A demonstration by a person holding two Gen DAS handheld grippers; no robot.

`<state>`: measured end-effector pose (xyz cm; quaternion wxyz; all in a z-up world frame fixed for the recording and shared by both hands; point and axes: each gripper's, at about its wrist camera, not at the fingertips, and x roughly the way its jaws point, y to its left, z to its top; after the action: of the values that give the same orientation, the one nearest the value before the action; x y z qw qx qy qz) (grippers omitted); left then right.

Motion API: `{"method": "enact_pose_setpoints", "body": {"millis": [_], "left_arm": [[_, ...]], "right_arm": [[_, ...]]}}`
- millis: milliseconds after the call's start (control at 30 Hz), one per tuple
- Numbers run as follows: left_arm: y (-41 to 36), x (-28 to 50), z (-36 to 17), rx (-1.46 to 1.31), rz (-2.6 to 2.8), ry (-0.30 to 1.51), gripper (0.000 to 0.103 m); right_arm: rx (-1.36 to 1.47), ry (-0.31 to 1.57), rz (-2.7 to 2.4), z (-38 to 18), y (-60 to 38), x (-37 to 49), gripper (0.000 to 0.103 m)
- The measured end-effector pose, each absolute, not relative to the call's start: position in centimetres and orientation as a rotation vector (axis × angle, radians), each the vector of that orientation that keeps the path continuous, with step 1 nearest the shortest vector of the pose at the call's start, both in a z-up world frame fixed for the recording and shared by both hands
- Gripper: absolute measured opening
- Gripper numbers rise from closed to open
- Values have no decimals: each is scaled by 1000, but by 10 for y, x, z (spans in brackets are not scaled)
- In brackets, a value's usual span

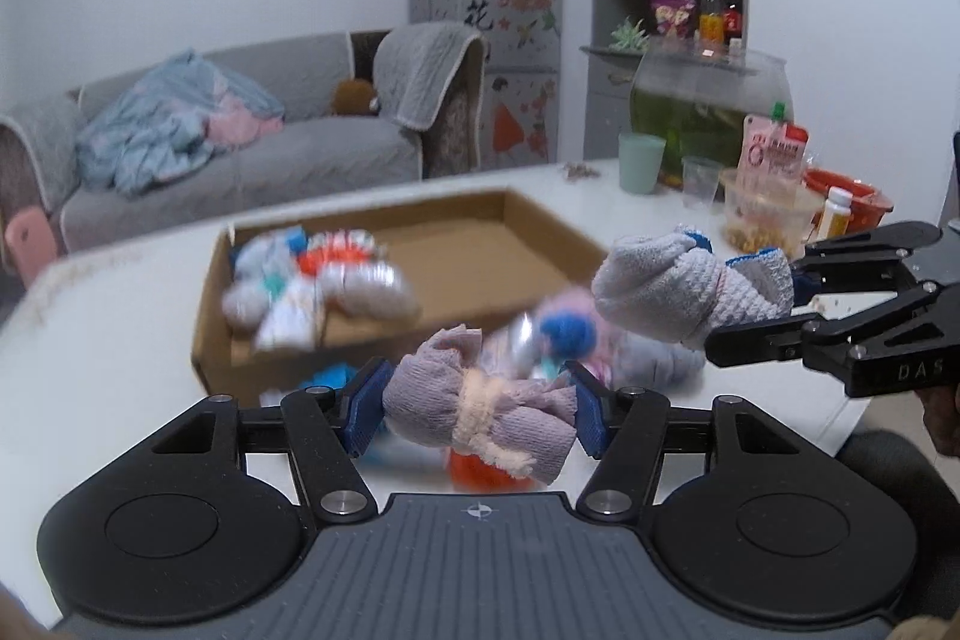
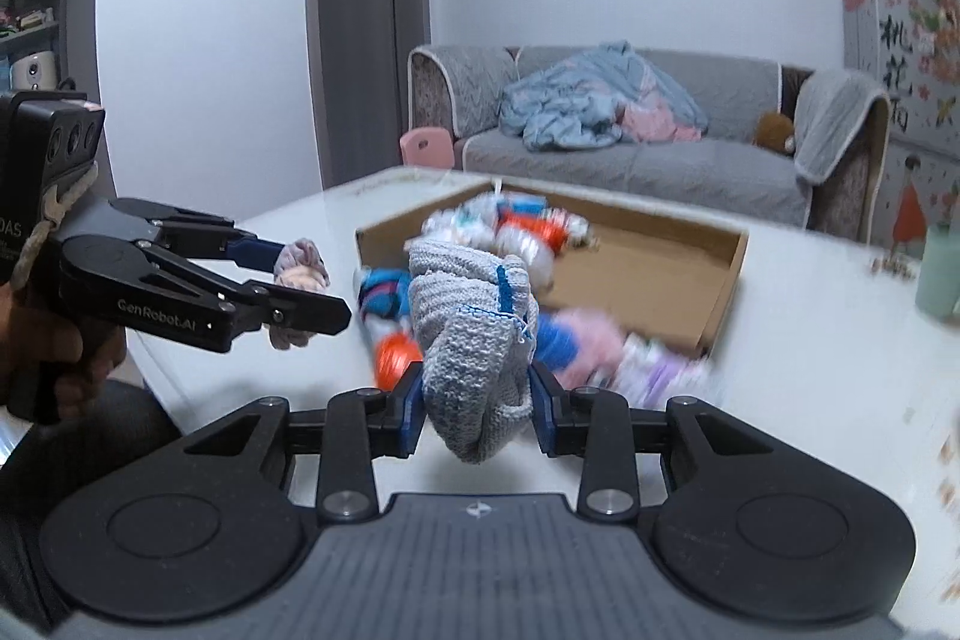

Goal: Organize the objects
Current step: 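Grasp the lilac sock roll with the left tool while the right tool grasps the grey knit sock, then carry both socks into the box and open both tools to release them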

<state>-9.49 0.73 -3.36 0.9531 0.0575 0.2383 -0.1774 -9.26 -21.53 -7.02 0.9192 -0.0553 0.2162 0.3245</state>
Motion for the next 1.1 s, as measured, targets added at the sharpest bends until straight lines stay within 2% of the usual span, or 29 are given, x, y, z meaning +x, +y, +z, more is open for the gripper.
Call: {"method": "enact_pose_setpoints", "body": {"millis": [200, 400, 600, 1100], "left_arm": [[0, -48, 13, 153, -367, 437, 67], [-14, 17, 28, 147, -366, 459, 67], [-17, 55, 8, 161, -371, 535, 67], [25, 90, -62, 141, -385, 765, 67]], "right_arm": [[-166, 376, 664, -26, -227, -55, 32], [-216, 380, 651, -11, -226, -1, 32], [-227, 421, 680, -23, -218, 30, 32], [-311, 594, 913, -84, -144, 79, 32]]}}
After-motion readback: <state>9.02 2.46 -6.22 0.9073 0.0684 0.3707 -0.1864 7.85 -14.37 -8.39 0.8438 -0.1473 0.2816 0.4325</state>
